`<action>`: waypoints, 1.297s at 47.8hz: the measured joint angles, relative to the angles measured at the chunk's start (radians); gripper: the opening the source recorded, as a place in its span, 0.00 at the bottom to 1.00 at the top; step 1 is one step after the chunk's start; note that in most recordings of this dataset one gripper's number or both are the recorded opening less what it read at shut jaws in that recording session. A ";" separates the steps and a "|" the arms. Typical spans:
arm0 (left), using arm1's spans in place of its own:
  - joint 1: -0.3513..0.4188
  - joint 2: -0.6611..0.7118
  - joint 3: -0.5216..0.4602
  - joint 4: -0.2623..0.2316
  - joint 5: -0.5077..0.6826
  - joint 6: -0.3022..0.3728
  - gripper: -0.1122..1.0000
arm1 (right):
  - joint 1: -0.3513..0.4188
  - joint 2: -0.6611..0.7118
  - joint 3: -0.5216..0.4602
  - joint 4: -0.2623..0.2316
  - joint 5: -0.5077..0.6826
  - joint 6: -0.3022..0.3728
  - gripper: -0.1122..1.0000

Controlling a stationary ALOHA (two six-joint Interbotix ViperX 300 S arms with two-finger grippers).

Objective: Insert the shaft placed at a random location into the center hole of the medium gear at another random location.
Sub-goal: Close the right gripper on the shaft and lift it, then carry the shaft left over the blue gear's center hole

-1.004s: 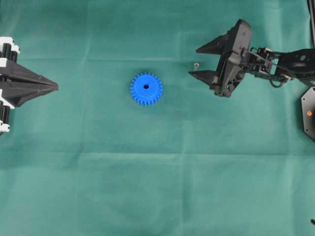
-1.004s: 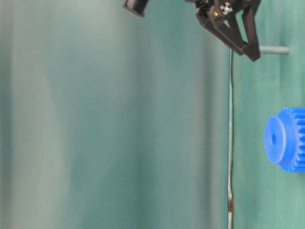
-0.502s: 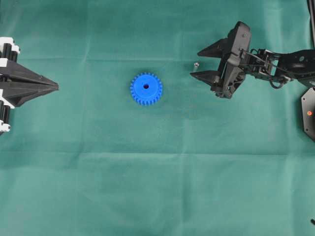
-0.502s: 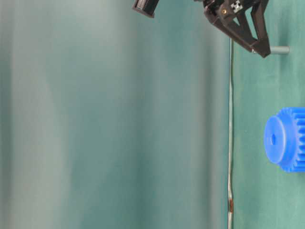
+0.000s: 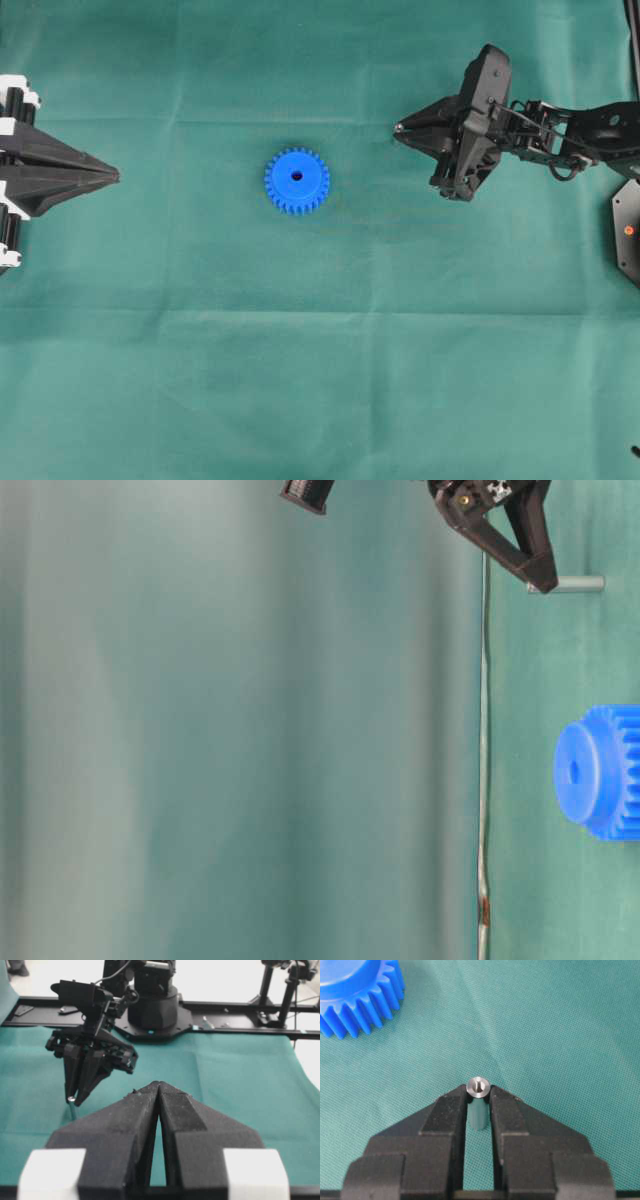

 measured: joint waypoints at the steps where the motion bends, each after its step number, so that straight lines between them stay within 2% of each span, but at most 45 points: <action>1: 0.000 0.000 0.000 0.000 0.000 0.000 0.10 | 0.000 0.000 0.000 0.002 0.000 0.000 0.22; 10: 0.000 0.000 -0.002 0.000 0.003 0.000 0.10 | 0.000 -0.043 0.000 0.000 0.021 0.000 0.22; 26: 0.002 0.000 0.000 0.000 0.005 0.000 0.10 | -0.002 -0.238 -0.002 -0.002 0.150 0.002 0.22; 55: 0.003 0.000 -0.002 0.002 0.011 0.000 0.10 | -0.002 -0.245 -0.002 -0.002 0.160 0.002 0.22; 62: 0.003 0.000 -0.002 0.000 0.011 0.000 0.10 | 0.028 -0.227 -0.025 0.005 0.160 0.002 0.22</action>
